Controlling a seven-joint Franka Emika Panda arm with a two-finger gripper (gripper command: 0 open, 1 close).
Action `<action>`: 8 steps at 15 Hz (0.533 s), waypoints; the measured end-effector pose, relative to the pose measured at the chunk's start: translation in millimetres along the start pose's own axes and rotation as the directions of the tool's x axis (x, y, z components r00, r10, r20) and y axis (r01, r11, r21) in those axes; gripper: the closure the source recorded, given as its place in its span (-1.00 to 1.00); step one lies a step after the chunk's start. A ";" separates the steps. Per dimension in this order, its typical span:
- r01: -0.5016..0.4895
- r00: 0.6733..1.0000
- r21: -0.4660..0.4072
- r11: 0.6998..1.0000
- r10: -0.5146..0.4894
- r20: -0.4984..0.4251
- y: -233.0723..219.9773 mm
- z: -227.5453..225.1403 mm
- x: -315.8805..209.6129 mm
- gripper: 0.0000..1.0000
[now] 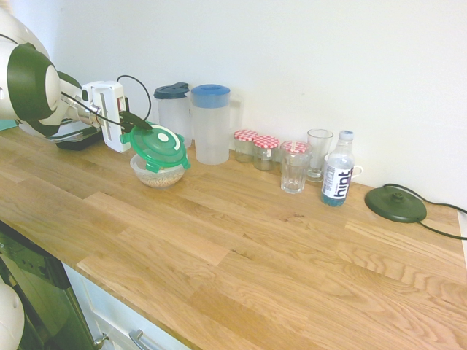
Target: Cover the lid of food container
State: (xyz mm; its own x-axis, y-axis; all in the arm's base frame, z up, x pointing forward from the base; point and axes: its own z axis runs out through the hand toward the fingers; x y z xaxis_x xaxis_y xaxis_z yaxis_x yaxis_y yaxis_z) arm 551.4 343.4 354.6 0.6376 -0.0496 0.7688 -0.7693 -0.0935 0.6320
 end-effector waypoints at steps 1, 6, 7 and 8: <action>0.002 1.000 0.001 1.000 -0.002 -0.001 -0.4 -0.5 -0.8 -1.00; 0.012 1.000 0.046 0.999 -0.012 0.001 2.2 -15.1 -5.9 -1.00; 0.016 1.000 0.067 0.998 -0.017 0.002 3.8 -21.8 -8.4 -1.00; 0.021 1.000 0.092 0.996 -0.022 0.007 7.1 -31.0 -10.8 -1.00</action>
State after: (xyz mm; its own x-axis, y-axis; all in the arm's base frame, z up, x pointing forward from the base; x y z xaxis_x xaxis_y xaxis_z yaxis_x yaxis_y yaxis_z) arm 537.8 374.1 353.8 0.6547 -0.0547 0.7539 -0.7485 -0.1856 0.6366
